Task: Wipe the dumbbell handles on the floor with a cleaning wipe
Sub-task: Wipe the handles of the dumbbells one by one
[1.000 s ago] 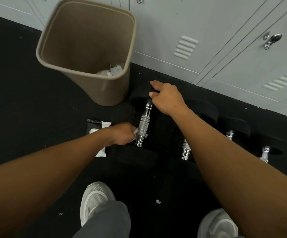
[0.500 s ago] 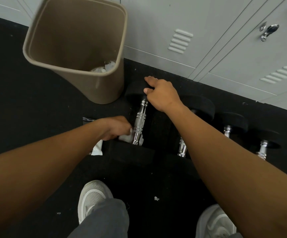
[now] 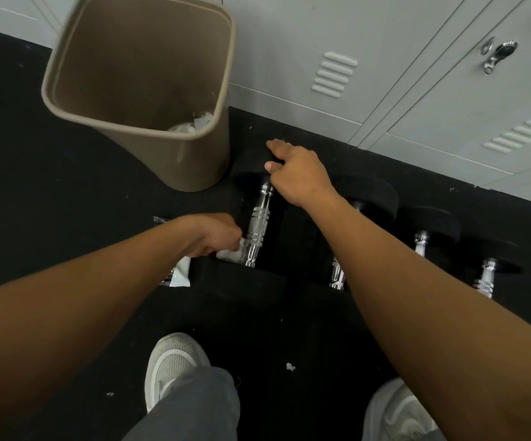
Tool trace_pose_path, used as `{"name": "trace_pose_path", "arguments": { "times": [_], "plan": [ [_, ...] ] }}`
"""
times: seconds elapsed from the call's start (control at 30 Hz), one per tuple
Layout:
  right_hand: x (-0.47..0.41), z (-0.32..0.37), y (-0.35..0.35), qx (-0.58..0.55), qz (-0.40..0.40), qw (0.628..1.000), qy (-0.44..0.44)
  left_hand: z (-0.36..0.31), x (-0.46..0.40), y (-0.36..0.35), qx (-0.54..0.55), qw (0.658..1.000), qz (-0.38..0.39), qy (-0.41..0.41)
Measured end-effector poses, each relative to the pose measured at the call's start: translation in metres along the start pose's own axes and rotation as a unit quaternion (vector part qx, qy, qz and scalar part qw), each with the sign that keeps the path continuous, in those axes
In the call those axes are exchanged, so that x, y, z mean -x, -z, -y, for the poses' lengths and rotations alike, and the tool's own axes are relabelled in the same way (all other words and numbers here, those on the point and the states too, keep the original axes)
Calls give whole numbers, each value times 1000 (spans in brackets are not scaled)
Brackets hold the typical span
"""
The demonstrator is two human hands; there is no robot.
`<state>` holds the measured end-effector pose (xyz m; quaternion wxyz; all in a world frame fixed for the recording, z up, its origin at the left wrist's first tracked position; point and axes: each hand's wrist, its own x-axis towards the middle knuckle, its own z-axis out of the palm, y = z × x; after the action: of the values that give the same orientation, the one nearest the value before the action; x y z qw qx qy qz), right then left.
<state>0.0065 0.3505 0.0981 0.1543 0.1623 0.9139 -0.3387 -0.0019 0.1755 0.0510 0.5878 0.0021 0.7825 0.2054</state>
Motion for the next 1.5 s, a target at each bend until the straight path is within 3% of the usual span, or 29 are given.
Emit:
{"name": "trace_pose_path", "arguments": {
  "times": [0.1,0.2,0.3,0.57,0.67,0.8,0.93,1.03,1.1,1.17,1.23,1.37,1.5],
  "plan": [
    [0,-1,0,-5,0,1000,1,3,-2,9,72,997,10,11],
    [0,-3,0,-14,-1,1000,4,11,5,27,215,976,20,11],
    [0,-4,0,-12,-4,1000,3,20,6,36,279,959,41,-4],
    [-3,-1,-2,-12,0,1000,7,6,-9,12,457,886,-43,-65],
    [-4,-2,-3,-16,-2,1000,4,-10,-2,-5,418,899,-53,-116],
    [-4,-3,-4,-25,-6,1000,4,-9,10,-14,182,960,-104,-185],
    [-3,-7,-4,-29,-11,1000,1,13,17,-23,36,976,-128,-170],
    [-2,-9,-4,-30,-11,999,8,19,20,-18,48,981,-91,-163],
    [-2,-10,-4,-32,-11,999,11,12,16,-6,167,972,-102,-133],
    [-2,-9,-4,-33,-10,999,11,1,9,3,338,928,-127,-96],
    [-2,-6,-4,-34,-8,999,9,-13,0,7,412,897,-133,-88],
    [-4,-4,-4,-30,-5,1000,6,-33,-9,-4,367,914,-96,-142],
    [-3,-5,-5,-39,-15,999,0,-16,-12,-10,106,958,-148,-220]
  ]
}}
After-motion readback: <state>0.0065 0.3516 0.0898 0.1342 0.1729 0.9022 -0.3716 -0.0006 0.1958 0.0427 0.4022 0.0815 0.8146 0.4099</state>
